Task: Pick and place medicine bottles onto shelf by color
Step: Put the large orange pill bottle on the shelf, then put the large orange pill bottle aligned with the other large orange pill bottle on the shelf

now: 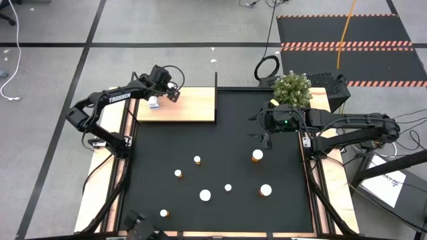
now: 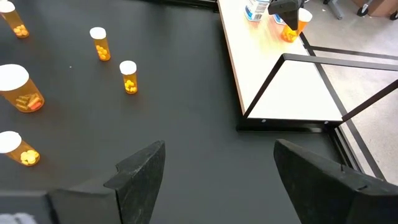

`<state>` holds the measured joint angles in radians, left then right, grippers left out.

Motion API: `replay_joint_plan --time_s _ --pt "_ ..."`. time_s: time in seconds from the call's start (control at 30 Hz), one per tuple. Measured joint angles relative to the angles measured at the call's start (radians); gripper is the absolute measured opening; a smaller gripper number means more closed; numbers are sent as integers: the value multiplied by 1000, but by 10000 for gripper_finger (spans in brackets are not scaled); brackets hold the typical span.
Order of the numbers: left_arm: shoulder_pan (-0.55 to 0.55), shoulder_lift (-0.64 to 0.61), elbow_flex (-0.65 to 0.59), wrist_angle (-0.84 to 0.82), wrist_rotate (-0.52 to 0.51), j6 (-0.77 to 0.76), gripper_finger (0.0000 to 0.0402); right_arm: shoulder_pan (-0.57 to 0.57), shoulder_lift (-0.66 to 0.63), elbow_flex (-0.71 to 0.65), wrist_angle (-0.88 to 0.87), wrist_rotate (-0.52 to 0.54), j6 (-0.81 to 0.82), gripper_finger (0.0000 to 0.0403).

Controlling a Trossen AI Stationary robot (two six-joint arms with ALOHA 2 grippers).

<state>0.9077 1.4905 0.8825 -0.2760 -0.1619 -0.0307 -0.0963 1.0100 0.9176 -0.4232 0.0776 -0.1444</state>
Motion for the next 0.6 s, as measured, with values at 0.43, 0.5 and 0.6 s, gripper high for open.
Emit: replay_joint_plan --time_s 0.43,0.5,0.6 --pt "-79 -157 1 -26 -65 23 294 0 0 0 0 0 33 297" --pt "-99 -182 2 -37 -66 26 294 0 0 0 0 0 73 297" --pt "-134 -221 2 -44 -66 26 294 5 0 0 -8 0 134 297"
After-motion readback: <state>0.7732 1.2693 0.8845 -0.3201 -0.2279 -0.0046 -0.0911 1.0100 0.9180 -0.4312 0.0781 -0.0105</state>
